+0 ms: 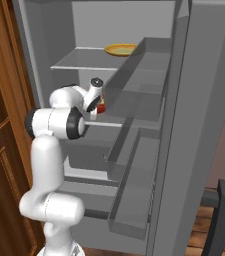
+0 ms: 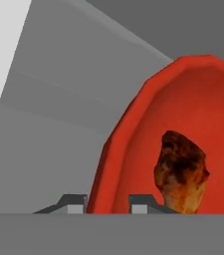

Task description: Pick the chicken drumstick and lemon wedge from their plates and place them in the bowl. Then put the bowl in the fridge.

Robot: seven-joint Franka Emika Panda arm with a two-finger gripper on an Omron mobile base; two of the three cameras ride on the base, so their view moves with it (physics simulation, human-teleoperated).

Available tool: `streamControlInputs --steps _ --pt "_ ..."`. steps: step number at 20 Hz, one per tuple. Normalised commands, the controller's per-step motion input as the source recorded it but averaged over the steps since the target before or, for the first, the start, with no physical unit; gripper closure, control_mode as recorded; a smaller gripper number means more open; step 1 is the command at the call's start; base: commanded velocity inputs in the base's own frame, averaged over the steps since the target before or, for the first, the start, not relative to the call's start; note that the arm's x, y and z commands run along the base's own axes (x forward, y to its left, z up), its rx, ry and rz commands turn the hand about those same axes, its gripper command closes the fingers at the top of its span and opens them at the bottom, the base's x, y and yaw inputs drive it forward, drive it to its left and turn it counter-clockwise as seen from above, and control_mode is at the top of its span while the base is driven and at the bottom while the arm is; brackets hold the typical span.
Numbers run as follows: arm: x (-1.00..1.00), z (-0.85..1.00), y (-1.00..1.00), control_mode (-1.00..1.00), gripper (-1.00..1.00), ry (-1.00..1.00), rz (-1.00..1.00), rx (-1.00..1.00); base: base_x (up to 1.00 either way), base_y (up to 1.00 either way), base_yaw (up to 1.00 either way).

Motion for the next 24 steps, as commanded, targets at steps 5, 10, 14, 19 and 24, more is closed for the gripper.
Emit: streamControlInputs --steps 5,10,14,19,24 --pt "0.25 0.00 0.01 -1.00 1.00 0.04 0.00 0.03 0.00 0.00 0.00" --pt "0.08 -0.02 0.02 -1.00 -1.00 0.04 0.00 0.01 0.00 0.00 0.00" --pt "0.00 0.00 0.00 -1.00 -1.00 0.01 0.00 0.00 0.00 0.00 0.00" --pt "-0.07 0.06 0.00 -1.00 -1.00 -0.02 0.00 0.00 0.00 0.00 0.00" --pt "-0.28 0.05 0.00 -1.00 -1.00 -0.08 0.00 0.00 0.00 0.00 0.00"
